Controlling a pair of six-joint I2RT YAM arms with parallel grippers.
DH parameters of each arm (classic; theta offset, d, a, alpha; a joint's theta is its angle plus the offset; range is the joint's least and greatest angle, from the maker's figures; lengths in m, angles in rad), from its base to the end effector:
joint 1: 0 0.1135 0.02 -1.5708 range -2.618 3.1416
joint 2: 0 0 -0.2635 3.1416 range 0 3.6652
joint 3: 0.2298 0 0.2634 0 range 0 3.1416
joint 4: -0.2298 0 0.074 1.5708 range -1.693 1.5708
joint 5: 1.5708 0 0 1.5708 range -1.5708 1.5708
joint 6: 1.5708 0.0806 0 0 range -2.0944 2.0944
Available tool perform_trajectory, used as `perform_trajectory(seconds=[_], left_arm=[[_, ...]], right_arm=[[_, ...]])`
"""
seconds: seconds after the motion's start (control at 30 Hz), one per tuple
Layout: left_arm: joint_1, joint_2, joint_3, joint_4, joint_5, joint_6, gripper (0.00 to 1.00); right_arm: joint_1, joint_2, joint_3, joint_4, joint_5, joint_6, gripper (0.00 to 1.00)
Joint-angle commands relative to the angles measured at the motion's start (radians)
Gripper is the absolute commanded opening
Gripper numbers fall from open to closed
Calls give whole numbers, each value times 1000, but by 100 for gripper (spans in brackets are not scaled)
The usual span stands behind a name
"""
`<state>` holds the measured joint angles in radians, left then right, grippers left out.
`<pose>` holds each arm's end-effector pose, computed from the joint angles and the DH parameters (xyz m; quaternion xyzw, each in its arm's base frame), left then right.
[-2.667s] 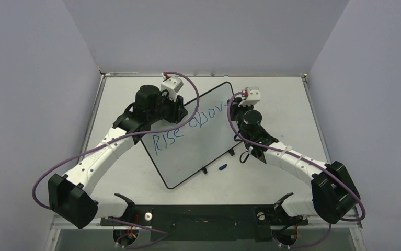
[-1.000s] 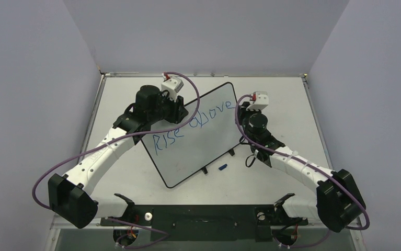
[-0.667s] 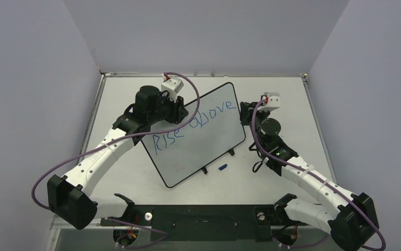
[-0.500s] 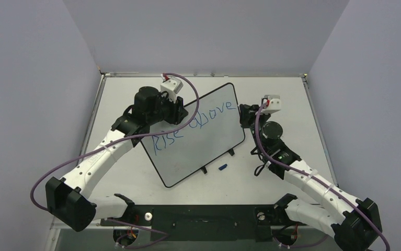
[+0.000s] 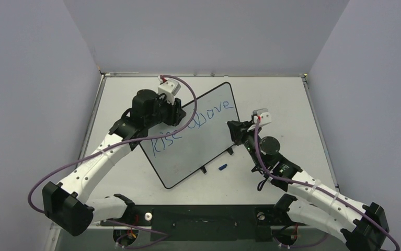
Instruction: Write a sentence on the whiteboard
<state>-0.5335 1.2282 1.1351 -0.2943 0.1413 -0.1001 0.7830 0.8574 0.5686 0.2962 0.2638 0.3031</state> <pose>0.2825 -0.1801 0.3395 0.2165 0.8001 -0.2290 0.5104 0.2008 0.1701 0.2983 -0.0753 0.7005 0.2842 0.6502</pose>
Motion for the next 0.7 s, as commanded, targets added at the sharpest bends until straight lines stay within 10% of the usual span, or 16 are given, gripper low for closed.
perform_trajectory(seconds=[0.0,0.67], left_arm=[[1,-71,9,150,-78,1,0],[1,-96,-20,188,-133,-13,0]], right_arm=[[36,-43,-40,73,-74,16,0],[315,56,-121,283,-24,-51,0]])
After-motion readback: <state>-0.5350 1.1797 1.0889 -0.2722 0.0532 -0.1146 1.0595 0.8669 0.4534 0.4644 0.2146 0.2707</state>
